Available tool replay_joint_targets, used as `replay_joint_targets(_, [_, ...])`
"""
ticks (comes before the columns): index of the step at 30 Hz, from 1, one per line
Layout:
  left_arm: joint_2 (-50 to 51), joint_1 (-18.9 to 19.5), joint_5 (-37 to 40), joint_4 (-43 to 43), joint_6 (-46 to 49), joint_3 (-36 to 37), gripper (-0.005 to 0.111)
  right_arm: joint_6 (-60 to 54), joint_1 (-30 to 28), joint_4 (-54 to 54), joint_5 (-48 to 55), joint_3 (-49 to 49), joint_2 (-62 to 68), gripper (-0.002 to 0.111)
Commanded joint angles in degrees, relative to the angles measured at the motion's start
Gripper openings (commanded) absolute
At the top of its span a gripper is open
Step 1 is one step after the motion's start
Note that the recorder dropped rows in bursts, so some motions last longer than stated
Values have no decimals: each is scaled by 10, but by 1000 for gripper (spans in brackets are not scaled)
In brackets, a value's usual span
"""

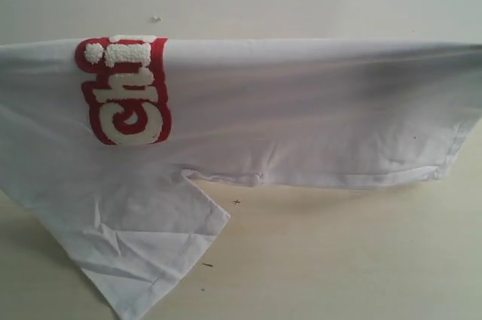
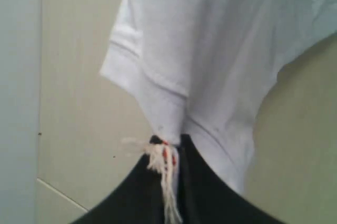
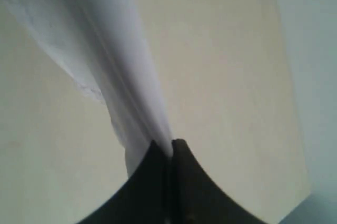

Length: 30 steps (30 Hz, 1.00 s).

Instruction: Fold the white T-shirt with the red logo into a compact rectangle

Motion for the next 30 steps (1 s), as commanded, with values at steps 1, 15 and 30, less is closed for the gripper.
replay_joint_targets(1, [-27, 8, 15, 20, -17, -13, 0, 4, 0, -24, -2, -15, -27, 0])
replay_joint_targets(15, [-110, 8, 68, -51, -19, -13, 0, 32, 40, -5, 76, -15, -99, 0])
replay_joint_targets(30, [-293, -92, 68, -35, -276, 17, 0, 99, 83, 0, 131, -14, -186, 0])
